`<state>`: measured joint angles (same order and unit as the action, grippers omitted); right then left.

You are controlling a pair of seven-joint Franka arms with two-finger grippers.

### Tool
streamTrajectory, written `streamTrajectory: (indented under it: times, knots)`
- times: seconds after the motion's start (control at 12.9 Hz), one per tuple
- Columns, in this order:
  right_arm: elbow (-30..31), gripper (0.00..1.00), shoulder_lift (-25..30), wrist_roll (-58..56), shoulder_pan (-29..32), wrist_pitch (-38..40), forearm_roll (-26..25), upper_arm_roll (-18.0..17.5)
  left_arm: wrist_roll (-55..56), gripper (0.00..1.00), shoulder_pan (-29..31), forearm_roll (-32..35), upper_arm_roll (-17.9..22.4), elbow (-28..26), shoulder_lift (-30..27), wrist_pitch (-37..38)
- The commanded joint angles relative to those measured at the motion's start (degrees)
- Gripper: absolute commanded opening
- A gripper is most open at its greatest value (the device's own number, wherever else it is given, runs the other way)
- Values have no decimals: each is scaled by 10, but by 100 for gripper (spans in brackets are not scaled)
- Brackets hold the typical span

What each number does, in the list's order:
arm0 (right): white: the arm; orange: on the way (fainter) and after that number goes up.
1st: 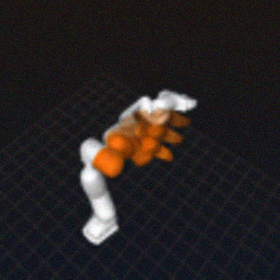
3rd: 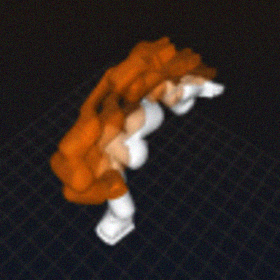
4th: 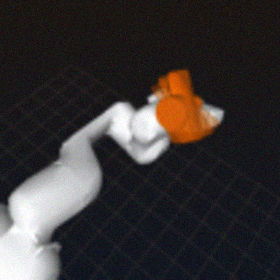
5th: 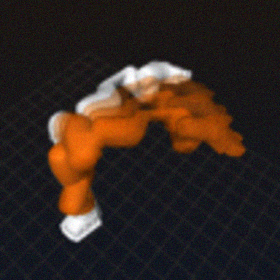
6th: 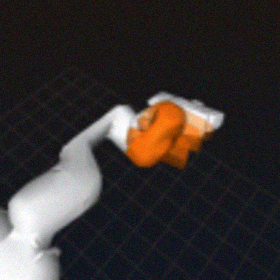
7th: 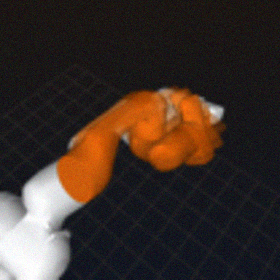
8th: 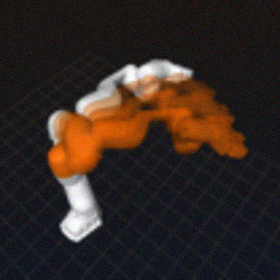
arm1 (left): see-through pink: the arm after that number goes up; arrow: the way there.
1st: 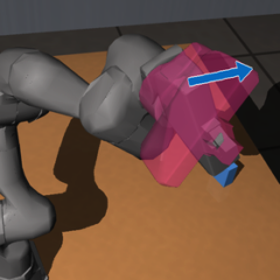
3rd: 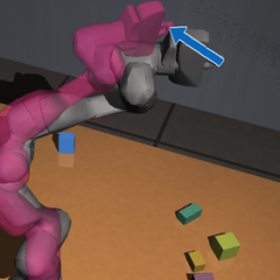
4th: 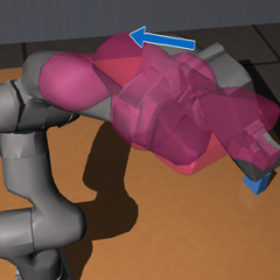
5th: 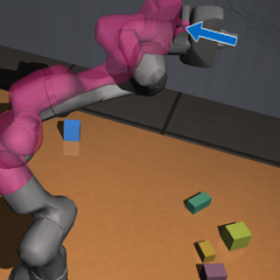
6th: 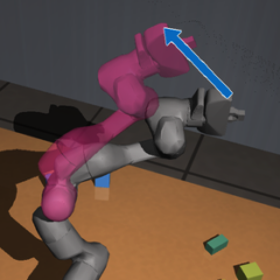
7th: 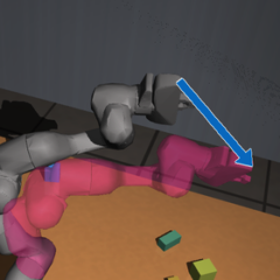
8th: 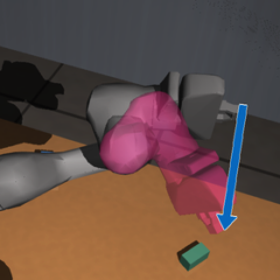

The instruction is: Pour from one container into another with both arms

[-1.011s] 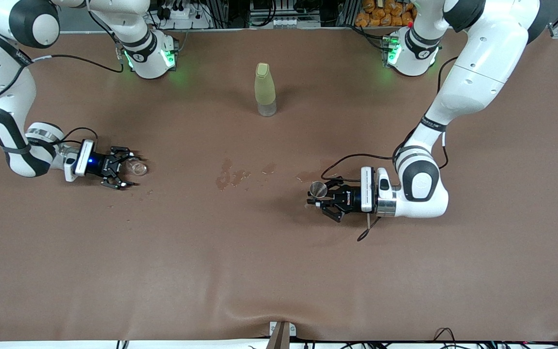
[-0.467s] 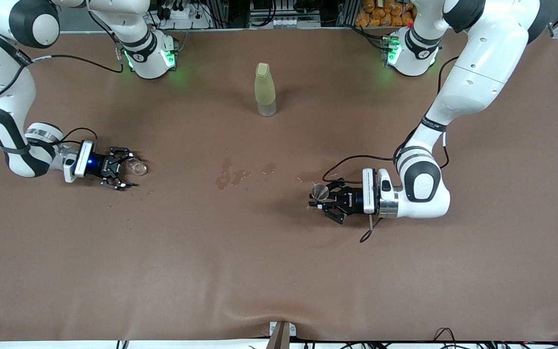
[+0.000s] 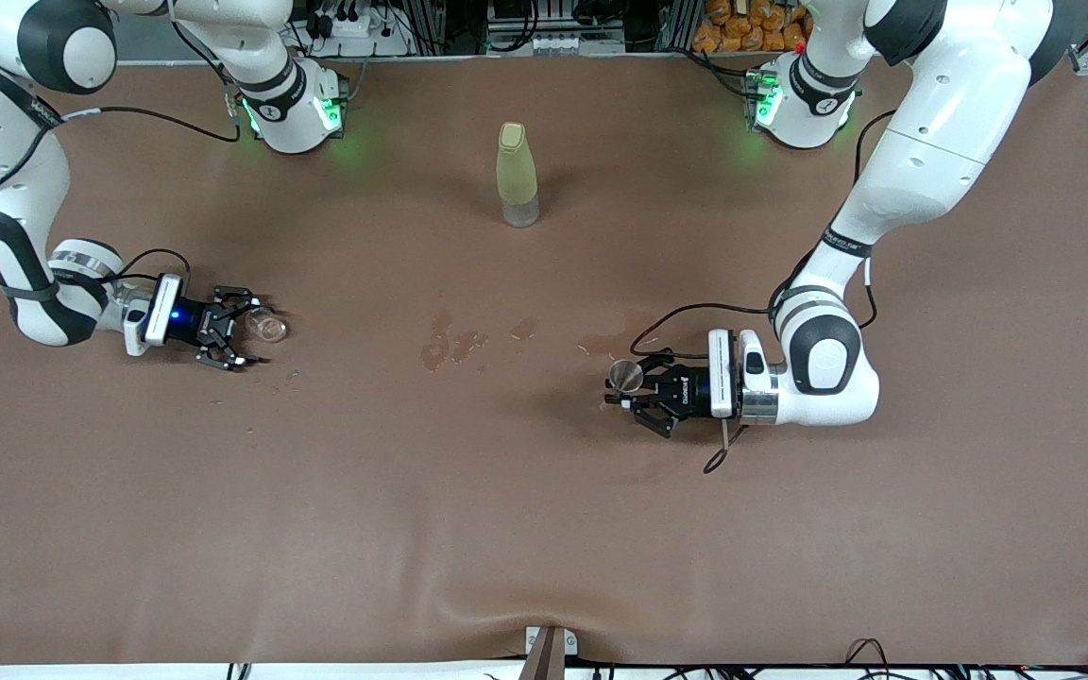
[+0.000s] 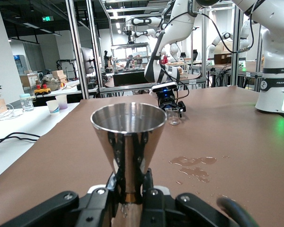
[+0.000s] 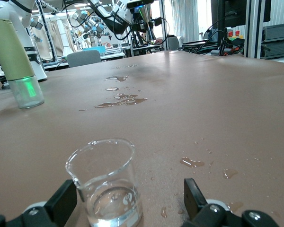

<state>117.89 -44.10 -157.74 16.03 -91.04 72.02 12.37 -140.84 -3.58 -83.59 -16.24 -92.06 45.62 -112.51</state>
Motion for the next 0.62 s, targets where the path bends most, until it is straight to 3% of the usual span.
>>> streamTrajectory:
  times: [0.0,0.31,0.54]
  knots:
    - [16,100,-31,-367,-32,-16,58,9,0,0,2,-12,-1,-1,-2,-3]
    - [14,100,-27,-346,-33,-14,57,9,-3,0,18,-7,2,-13,-3,2]
    - [14,100,-27,-345,-33,-13,57,9,-2,0,70,67,1,-35,-11,25]
